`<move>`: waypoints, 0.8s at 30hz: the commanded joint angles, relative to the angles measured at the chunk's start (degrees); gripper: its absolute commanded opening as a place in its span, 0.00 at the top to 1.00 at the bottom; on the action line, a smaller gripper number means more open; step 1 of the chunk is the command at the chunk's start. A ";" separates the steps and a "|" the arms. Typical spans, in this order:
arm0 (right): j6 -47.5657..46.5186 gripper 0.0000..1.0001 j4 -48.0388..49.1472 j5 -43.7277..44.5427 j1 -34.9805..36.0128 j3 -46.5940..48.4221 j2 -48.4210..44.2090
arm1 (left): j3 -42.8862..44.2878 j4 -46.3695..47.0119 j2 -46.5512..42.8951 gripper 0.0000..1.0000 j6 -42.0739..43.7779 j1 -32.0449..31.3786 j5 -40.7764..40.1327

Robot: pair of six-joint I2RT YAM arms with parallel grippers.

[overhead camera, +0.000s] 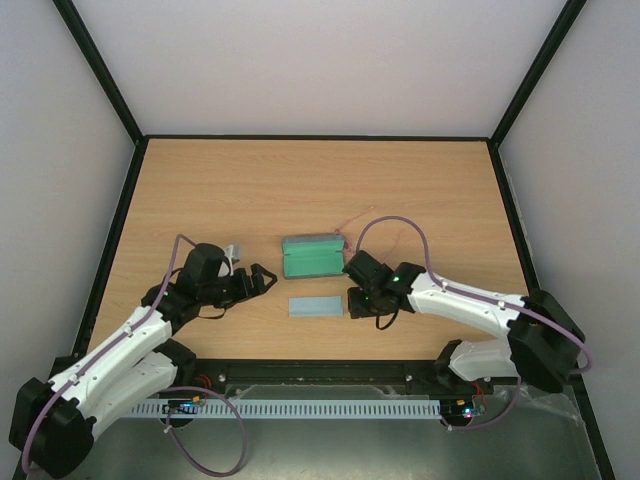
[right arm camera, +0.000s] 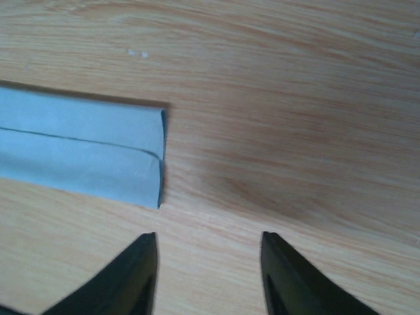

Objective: Organize the sunglasses
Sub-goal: Pick up the glasses cleaning cloth from the center of the board.

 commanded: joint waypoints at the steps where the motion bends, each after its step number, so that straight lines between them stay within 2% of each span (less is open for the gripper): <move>1: 2.08 0.62 -3.64 6.18 1.37 3.70 3.97 | 2.26 -1.19 0.36 0.01 0.75 -0.01 -1.40; 8: 2.25 0.72 -0.87 5.84 1.59 4.99 8.70 | 1.81 -1.22 1.26 0.01 1.40 0.07 -1.57; 24: 3.31 0.73 1.12 5.61 4.42 8.86 16.26 | 0.79 -1.82 0.65 0.01 2.93 0.76 -1.55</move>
